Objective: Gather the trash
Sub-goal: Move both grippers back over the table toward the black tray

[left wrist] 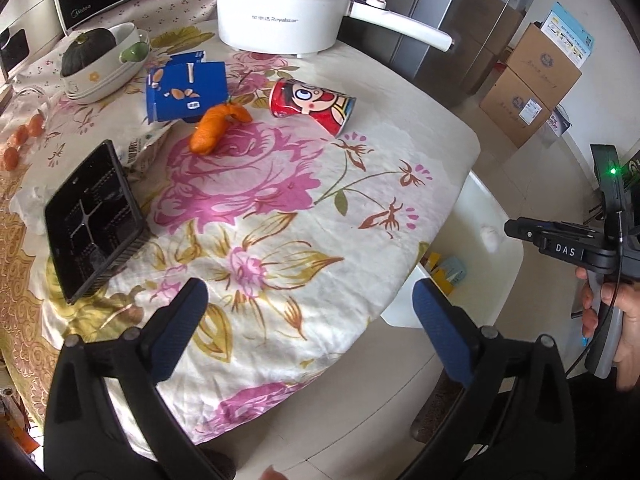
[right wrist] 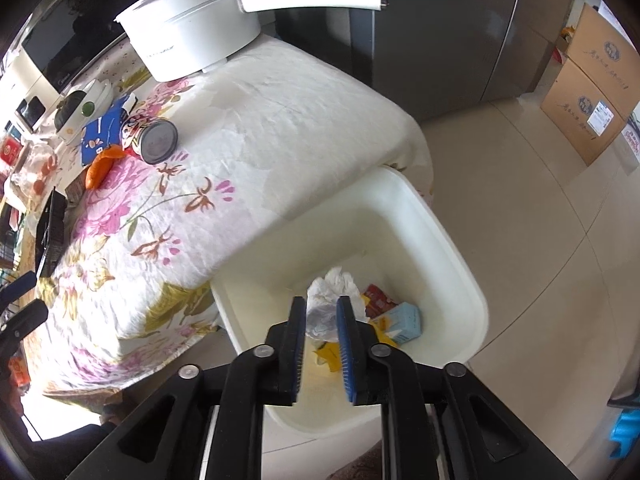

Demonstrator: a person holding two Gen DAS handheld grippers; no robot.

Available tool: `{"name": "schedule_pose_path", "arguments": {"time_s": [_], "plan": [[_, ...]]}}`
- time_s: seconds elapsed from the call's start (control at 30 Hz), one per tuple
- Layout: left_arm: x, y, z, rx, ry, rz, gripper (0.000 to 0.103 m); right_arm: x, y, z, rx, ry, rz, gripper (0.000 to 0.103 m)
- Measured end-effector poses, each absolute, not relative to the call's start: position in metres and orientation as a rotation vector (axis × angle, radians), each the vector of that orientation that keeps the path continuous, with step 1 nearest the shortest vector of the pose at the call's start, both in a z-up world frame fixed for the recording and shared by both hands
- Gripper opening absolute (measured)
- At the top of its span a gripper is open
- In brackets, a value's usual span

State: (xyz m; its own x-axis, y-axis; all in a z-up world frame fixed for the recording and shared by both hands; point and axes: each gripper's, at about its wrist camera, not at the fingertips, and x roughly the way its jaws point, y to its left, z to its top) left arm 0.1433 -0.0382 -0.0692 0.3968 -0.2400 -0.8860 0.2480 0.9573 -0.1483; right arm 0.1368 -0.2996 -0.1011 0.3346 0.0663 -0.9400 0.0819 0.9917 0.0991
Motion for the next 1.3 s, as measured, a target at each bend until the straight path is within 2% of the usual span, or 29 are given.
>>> {"name": "schedule_pose_path", "arguments": {"time_s": [0.03,0.07,0.1,0.57,0.77,1.3], "plan": [[0.143,-0.035,-0.069,0.009,1.119,-0.306,0.102,0.138,-0.295,-0.101,0.136,1.224,-0.030,0.058],[0.143,-0.032,-0.068,0.011,1.117,-0.302,0.102,0.139,-0.291,-0.099,0.136,1.209,-0.045,0.074],[0.142,-0.029,-0.067,0.015,1.115,-0.298,0.102,0.141,-0.287,-0.097,0.139,1.197,-0.047,0.076],[0.141,0.045,-0.066,-0.001,1.089,-0.171,0.102,0.165,-0.222,-0.094,0.078,1.180,0.024,0.078],[0.141,0.081,-0.071,-0.033,1.089,-0.095,0.102,0.175,-0.197,-0.091,0.069,1.169,0.066,0.082],[0.150,0.154,-0.098,-0.110,1.140,0.030,0.102,0.195,-0.115,-0.081,-0.039,1.134,0.228,0.084]]}}
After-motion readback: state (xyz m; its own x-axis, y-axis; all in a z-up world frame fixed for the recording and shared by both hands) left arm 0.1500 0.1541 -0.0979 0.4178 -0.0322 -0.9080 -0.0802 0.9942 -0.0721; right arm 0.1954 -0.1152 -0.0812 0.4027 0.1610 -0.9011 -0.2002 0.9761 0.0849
